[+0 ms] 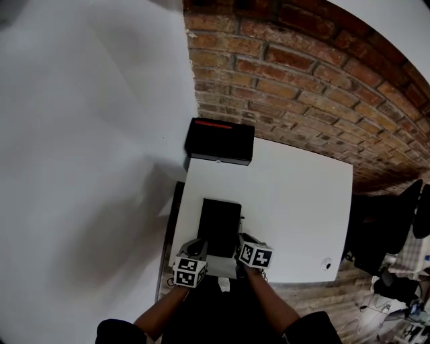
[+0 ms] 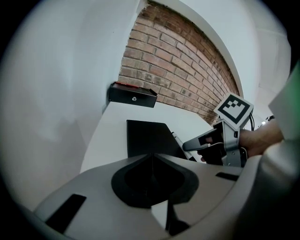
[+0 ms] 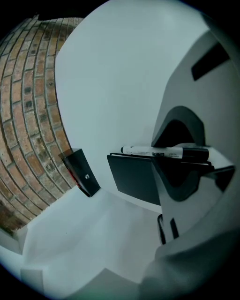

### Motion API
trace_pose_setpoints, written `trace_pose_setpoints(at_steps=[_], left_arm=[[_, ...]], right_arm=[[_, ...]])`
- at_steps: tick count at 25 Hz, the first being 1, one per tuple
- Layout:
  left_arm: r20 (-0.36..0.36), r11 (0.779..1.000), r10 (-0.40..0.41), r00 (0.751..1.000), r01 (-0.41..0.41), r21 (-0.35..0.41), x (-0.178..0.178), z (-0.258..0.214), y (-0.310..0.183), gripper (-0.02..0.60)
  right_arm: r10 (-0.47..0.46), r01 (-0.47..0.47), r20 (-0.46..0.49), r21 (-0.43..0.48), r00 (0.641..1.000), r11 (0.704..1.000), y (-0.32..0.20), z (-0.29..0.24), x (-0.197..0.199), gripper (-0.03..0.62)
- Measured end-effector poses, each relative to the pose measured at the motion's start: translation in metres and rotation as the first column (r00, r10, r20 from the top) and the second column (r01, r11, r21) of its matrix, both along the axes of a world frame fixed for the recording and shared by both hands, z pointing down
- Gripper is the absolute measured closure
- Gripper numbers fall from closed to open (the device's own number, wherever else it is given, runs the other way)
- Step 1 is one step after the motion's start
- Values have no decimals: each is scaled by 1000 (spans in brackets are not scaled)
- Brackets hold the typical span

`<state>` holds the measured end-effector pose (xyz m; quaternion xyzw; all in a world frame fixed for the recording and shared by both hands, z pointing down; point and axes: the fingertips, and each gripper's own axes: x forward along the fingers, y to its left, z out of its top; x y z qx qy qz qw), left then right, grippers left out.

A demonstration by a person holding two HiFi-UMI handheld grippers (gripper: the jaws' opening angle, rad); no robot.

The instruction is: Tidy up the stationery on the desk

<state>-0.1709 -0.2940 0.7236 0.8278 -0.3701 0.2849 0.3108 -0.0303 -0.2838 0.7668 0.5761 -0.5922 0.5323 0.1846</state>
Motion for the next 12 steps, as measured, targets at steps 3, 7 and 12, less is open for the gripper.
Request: trace_pose_setpoints(at_steps=[3,7,12], left_arm=[[0,1000,8,1000,-8,-12,0,0,-1,561],[-10,999,22,1000,-22,-23,3,1,0,561],[-9,999,33,999,-34,-33,4,6,2,561]], right_arm=[[-2,2,15,14,1000,1000,-1,1,-4,513],[6,-8,48,36,999,999,-3,0,-5,513],[11,-14,66,52,998,999,-4,-4,-3,513]])
